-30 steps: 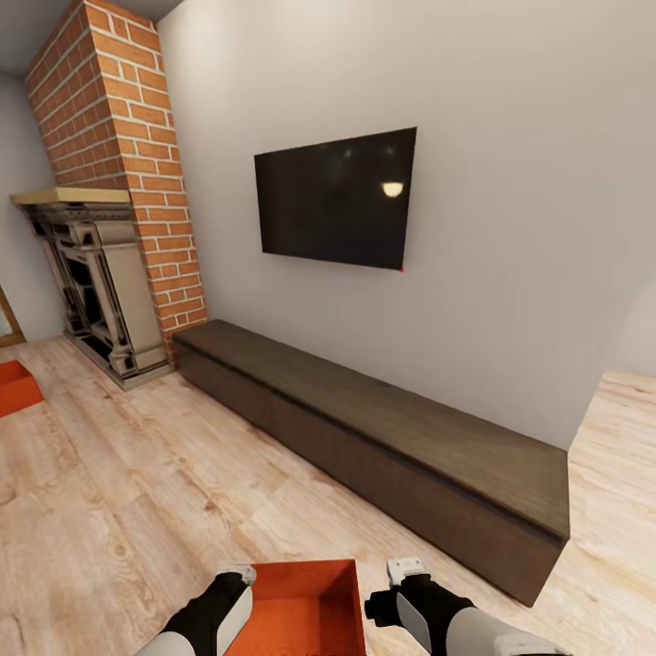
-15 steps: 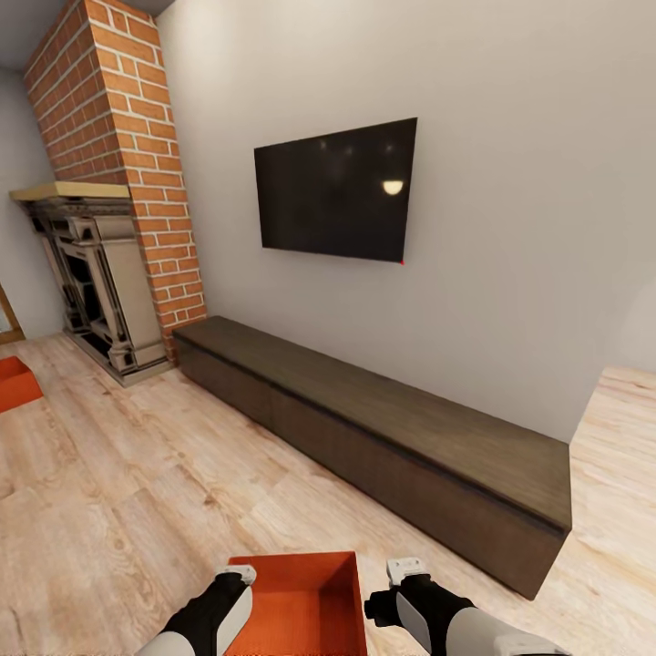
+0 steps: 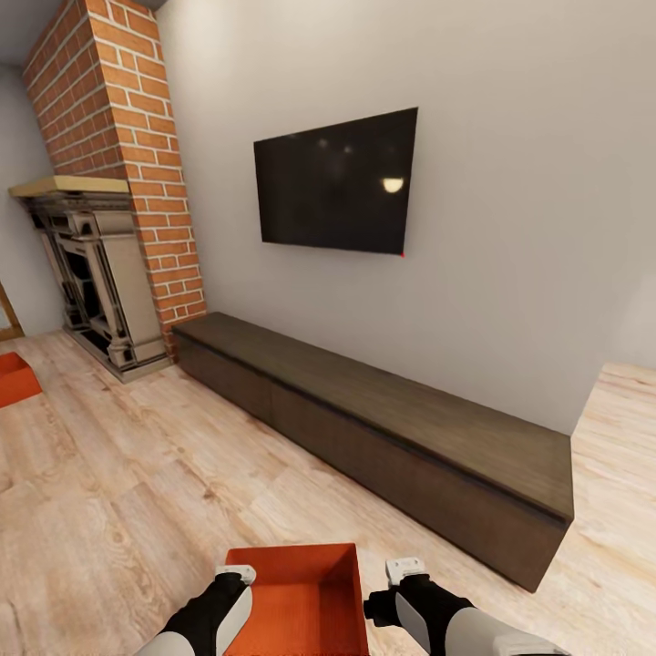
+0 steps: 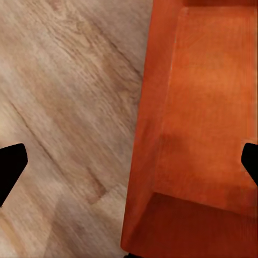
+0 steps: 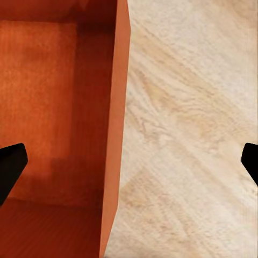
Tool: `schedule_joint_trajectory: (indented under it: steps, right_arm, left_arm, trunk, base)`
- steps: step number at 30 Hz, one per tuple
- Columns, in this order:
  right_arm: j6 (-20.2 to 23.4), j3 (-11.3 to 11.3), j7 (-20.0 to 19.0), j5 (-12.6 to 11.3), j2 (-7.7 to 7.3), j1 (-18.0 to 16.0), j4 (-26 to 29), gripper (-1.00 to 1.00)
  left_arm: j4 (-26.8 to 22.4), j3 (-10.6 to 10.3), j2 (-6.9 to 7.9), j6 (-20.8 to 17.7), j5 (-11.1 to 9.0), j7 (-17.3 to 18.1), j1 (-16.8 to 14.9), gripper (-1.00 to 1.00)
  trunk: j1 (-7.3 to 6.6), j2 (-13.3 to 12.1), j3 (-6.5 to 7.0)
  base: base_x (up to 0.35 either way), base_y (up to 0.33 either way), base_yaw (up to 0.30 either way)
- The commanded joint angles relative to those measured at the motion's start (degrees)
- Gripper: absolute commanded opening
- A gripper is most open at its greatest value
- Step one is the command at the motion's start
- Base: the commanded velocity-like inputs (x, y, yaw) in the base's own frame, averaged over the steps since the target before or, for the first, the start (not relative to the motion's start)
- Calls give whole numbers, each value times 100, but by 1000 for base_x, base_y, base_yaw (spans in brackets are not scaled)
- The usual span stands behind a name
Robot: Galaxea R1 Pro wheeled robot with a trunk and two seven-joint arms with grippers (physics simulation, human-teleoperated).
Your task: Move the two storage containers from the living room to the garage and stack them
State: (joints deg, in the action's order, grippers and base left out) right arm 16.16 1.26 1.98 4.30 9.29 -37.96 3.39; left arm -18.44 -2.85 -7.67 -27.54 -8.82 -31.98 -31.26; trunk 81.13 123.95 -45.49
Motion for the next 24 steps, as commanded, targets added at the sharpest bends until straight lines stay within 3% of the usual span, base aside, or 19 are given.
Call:
schedule_joint_trajectory:
  steps: [1, 19, 24]
  right_arm:
    - [37, 15, 13, 45, 2, -1, 12, 100]
    - [26, 15, 0, 45, 27, 1, 12, 100]
    - [-162, 15, -239, 45, 27, 4, 5, 100]
  left_arm:
    - [-9, -30, 2, -24, -57, -38, -2, 100]
    - [-3, -28, 11, -24, -53, -37, -2, 100]
    - [-3, -31, 11, -24, -51, -36, -2, 100]
  trunk:
    - [22, 44, -24]
    - [417, 766, -347]
    - [527, 967, -437]
  base:
    - [0, 0, 0]
    - [0, 0, 0]
    - [0, 0, 0]
